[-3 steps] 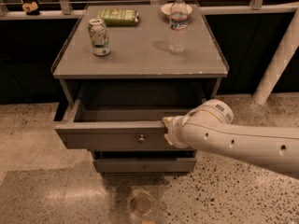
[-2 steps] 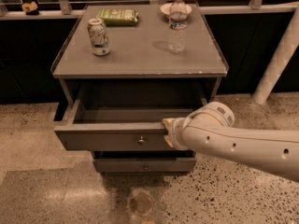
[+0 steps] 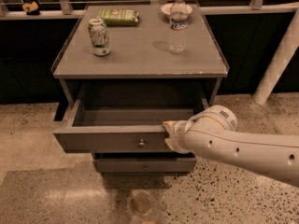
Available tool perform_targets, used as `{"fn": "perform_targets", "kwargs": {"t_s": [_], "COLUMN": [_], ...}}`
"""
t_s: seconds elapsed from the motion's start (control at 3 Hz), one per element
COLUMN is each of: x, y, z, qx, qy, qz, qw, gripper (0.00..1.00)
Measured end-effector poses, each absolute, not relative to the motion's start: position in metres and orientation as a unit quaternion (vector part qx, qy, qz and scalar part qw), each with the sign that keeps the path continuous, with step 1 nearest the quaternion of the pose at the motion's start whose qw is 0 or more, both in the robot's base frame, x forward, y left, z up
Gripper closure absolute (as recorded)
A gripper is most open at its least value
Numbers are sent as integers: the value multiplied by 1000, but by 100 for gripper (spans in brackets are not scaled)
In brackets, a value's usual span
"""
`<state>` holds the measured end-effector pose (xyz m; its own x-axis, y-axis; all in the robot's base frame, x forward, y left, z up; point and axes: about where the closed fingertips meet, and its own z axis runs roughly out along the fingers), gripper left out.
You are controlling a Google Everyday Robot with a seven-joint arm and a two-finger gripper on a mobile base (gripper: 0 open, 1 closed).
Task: Open top drawer
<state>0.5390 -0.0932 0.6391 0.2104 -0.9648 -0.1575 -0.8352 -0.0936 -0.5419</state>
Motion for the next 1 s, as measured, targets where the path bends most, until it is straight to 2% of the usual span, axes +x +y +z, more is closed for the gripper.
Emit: {"fn": "perform_targets", "kwargs": {"t_s": [1.0], "x": [530], "y": [-93], "z": [639], "qx": [-736], "qy": [610], "qz": [-118], "qw": [270], "gripper": [100]}}
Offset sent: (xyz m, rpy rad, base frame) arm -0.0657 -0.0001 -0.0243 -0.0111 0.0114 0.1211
